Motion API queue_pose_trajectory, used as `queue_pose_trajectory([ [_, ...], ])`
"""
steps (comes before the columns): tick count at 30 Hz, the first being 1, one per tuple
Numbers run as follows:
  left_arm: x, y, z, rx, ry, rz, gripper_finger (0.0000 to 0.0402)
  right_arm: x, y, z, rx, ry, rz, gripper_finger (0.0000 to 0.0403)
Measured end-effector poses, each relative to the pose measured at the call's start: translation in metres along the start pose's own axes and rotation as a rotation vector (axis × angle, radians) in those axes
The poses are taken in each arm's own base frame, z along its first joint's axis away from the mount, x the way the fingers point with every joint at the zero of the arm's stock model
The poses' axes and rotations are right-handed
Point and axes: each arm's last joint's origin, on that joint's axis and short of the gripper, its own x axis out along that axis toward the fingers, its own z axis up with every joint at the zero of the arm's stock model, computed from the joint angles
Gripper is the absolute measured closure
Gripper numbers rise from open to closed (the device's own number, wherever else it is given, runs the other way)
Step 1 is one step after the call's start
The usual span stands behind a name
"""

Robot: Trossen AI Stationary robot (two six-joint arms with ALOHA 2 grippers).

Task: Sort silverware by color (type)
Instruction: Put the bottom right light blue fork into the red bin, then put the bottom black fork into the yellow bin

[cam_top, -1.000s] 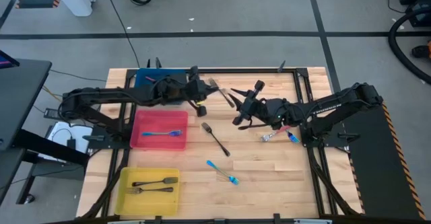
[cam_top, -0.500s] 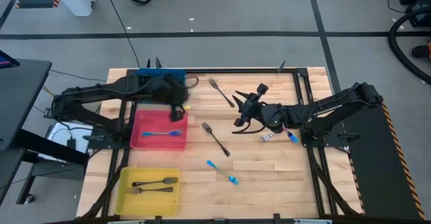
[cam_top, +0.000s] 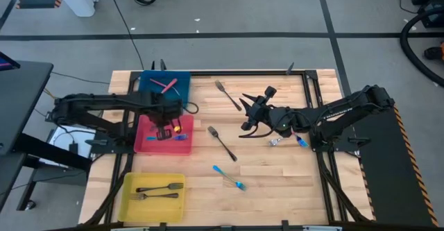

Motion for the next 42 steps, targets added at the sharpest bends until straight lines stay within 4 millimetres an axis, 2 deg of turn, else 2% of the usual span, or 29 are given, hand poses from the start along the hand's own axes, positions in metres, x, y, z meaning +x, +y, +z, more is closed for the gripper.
queue_pose_trajectory([
  [5,0.031,-0.003,-0.015,0.008,0.093,0.009,0.0394,0.0,0.0,0.0,0.0,0.0,0.0,0.0304],
  [10,0.037,-0.004,-0.014,0.013,0.097,0.009,0.0393,0.0,0.0,0.0,0.0,0.001,-0.001,0.0305],
  [17,0.037,-0.004,-0.015,0.015,0.098,0.009,0.0373,0.003,-0.002,-0.001,0.005,0.005,-0.006,0.0304],
  [28,0.037,-0.004,-0.011,0.009,0.064,0.006,0.0291,0.005,-0.003,-0.003,-0.002,0.014,-0.008,0.0304],
  [34,0.037,-0.006,0.003,-0.035,-0.085,-0.009,0.0285,0.005,-0.002,-0.004,0.08,0.018,0.017,0.0304],
  [42,0.035,-0.007,0.018,-0.015,-0.241,-0.02,0.0285,0.005,0.003,-0.004,0.204,-0.017,0.196,0.0305],
])
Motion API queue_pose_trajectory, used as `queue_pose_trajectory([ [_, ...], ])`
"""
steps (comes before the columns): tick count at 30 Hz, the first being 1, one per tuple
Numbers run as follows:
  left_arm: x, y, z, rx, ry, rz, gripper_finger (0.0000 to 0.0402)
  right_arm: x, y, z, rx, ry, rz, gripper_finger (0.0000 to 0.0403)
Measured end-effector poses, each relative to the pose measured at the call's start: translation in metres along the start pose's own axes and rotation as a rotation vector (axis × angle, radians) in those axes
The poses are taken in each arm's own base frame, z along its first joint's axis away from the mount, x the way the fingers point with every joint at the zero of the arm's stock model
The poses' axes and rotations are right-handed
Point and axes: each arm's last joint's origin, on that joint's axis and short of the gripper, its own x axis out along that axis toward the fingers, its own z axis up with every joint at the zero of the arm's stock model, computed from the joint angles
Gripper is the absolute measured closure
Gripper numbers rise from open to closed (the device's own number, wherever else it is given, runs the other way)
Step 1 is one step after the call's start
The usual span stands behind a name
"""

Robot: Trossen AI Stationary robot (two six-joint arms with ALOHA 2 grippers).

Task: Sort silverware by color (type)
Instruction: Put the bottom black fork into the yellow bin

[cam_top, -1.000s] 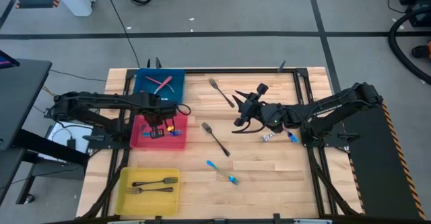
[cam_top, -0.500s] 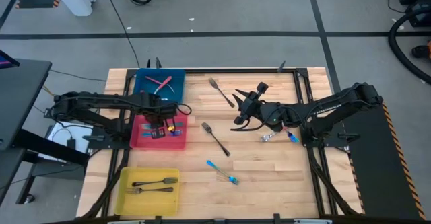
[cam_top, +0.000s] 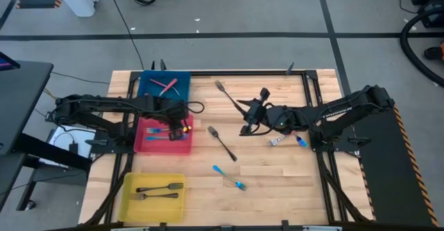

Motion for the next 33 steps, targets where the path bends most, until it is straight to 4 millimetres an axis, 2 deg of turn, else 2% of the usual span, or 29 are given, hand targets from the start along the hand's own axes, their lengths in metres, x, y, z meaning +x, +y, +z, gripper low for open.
queue_pose_trajectory([
  [6,-0.001,-0.009,0.004,0.032,-0.055,-0.018,0.0285,0.0,0.002,-0.003,0.061,0.023,0.061,0.0306],
  [10,-0.005,-0.021,0.015,0.073,-0.179,-0.048,0.0285,0.002,0.002,-0.011,0.086,0.083,0.121,0.0306],
  [17,-0.007,-0.038,0.04,0.34,-0.442,-0.039,0.0285,0.004,-0.001,-0.013,0.081,0.099,0.106,0.0306],
  [26,0.029,-0.038,0.066,0.461,-0.539,0.026,0.0285,0.009,-0.007,-0.016,0.058,0.122,0.083,0.0306],
  [33,0.055,-0.048,0.082,0.536,-0.529,-0.137,0.0285,0.012,-0.011,-0.019,0.051,0.143,0.073,0.0306],
])
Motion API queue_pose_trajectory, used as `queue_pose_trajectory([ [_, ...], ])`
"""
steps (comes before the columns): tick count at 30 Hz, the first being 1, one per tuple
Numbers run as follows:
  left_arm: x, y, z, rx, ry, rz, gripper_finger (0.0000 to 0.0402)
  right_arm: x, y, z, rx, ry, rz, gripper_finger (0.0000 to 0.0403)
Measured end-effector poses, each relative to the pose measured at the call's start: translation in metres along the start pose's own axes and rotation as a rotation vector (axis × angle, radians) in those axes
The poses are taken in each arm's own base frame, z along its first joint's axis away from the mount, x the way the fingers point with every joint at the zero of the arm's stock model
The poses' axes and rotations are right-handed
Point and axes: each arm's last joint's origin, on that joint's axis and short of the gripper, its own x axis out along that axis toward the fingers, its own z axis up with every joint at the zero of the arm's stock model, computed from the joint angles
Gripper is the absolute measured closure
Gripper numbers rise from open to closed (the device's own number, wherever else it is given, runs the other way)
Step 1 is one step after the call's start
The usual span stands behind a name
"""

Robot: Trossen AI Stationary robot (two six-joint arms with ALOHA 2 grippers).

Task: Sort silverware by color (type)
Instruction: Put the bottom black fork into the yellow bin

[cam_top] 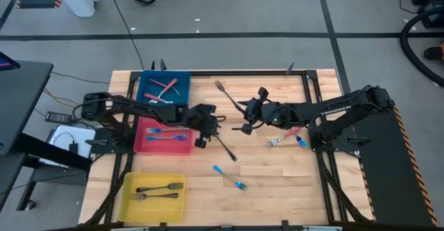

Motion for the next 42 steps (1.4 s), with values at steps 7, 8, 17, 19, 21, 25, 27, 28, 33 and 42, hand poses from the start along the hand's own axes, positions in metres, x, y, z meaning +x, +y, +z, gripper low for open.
queue_pose_trajectory([
  [7,0.034,0.002,0.006,0.038,0.11,-0.126,0.0285,0.001,0.0,-0.001,-0.004,0.008,0.016,0.0306],
  [8,0.038,0.001,0.005,0.034,0.121,-0.16,0.0285,0.0,0.0,-0.002,-0.008,0.013,0.022,0.0306],
  [17,0.066,-0.006,-0.001,0.048,0.158,-0.274,0.0285,0.0,0.001,-0.005,-0.025,0.04,0.048,0.0306],
  [19,0.07,-0.006,-0.001,0.042,0.146,-0.291,0.0285,0.0,0.001,-0.005,-0.029,0.046,0.051,0.0306],
  [21,0.07,-0.006,-0.002,0.039,0.147,-0.301,0.0285,0.0,0.001,-0.005,-0.026,0.043,0.056,0.0306],
  [25,0.073,-0.007,-0.009,0.032,0.176,-0.317,0.0285,0.0,0.001,-0.005,-0.018,0.041,0.069,0.0306],
  [27,0.076,-0.007,-0.01,0.037,0.175,-0.317,0.0285,0.0,0.001,-0.005,-0.013,0.041,0.07,0.0306],
  [28,0.078,-0.008,-0.012,0.039,0.184,-0.322,0.0285,0.0,0.001,-0.005,-0.008,0.042,0.07,0.0306],
  [33,0.088,-0.004,-0.021,0.01,0.193,-0.327,0.0285,0.0,0.002,-0.006,0.046,0.053,0.082,0.0306],
  [42,0.093,-0.004,-0.027,-0.024,0.224,-0.322,0.0324,-0.004,0.011,-0.009,0.147,0.101,0.222,0.0306],
])
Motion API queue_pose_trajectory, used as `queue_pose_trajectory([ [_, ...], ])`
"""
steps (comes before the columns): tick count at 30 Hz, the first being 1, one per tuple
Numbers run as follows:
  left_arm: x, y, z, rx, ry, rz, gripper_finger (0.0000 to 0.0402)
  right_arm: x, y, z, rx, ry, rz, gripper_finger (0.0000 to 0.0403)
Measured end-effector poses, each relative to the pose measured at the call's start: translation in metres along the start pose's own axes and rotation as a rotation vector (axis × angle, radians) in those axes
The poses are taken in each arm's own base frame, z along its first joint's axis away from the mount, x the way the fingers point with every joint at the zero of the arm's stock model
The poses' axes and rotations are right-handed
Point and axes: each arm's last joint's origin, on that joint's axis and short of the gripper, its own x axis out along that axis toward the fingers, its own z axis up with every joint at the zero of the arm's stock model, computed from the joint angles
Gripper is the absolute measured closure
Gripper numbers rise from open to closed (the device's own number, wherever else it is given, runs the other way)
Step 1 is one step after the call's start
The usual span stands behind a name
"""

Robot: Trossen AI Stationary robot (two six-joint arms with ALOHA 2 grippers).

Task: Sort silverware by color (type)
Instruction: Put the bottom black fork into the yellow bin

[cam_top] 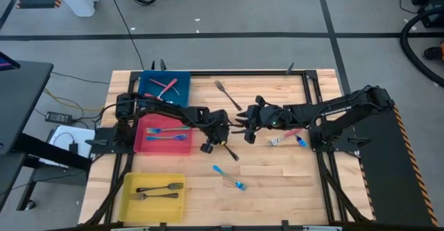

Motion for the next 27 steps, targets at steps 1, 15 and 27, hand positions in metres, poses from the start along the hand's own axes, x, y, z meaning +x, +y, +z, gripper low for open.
queue_pose_trajectory([
  [1,0.0,-0.001,0.0,0.003,0.002,0.002,0.0337,-0.001,0.001,-0.001,0.01,0.01,0.003,0.0306],
  [15,-0.012,-0.013,0.01,-0.021,-0.004,0.013,0.0395,-0.01,0.022,-0.011,0.052,0.064,0.056,0.0307],
  [27,-0.076,-0.047,0.037,-0.019,-0.05,0.032,0.0396,-0.015,0.031,-0.013,0.028,0.063,0.09,0.0307],
])
